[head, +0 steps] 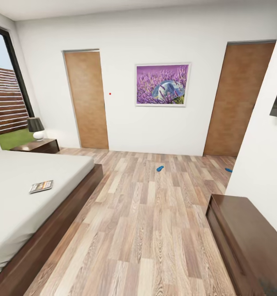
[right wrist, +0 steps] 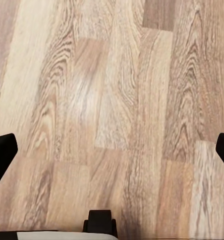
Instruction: In the bedroom, move the book from the bed onto either nightstand, and place the two sandals side by side next to the bed.
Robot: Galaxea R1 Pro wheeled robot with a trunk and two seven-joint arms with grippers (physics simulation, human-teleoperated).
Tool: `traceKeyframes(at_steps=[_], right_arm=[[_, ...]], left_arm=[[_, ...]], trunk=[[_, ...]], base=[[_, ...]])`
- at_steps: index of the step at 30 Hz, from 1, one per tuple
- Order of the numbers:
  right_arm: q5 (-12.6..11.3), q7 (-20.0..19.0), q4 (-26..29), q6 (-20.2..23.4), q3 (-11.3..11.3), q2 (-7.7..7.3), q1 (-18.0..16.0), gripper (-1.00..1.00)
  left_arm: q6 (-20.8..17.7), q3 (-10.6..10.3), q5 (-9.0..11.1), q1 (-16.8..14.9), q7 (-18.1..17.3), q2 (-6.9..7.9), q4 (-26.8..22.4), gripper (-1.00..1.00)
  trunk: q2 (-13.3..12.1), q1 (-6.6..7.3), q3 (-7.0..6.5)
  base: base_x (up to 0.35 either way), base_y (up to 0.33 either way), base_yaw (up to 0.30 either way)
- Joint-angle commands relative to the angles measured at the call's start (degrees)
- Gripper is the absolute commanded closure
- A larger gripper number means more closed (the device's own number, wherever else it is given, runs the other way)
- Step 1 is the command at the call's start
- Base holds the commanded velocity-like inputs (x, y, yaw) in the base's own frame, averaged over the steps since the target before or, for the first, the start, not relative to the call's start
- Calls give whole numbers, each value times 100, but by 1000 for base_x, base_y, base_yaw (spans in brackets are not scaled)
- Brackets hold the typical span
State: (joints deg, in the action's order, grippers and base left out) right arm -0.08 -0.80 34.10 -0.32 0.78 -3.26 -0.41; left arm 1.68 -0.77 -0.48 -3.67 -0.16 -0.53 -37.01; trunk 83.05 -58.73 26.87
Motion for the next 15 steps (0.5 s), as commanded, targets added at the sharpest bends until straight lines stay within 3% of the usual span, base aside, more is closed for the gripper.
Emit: traceKeyframes(at_steps=[1, 15], right_arm=[[-1, -8, -1, -3, 7, 1, -3, -100], [-1, -8, -8, -3, -9, 9, -3, -100]], left_arm=[[17, -2, -5, -2, -2, 1, 1, -100], [17, -2, -5, -2, -2, 0, 1, -100]], trunk=[[3, 0, 6], [3, 0, 6]], base=[[0, 0, -283], [0, 0, -273]])
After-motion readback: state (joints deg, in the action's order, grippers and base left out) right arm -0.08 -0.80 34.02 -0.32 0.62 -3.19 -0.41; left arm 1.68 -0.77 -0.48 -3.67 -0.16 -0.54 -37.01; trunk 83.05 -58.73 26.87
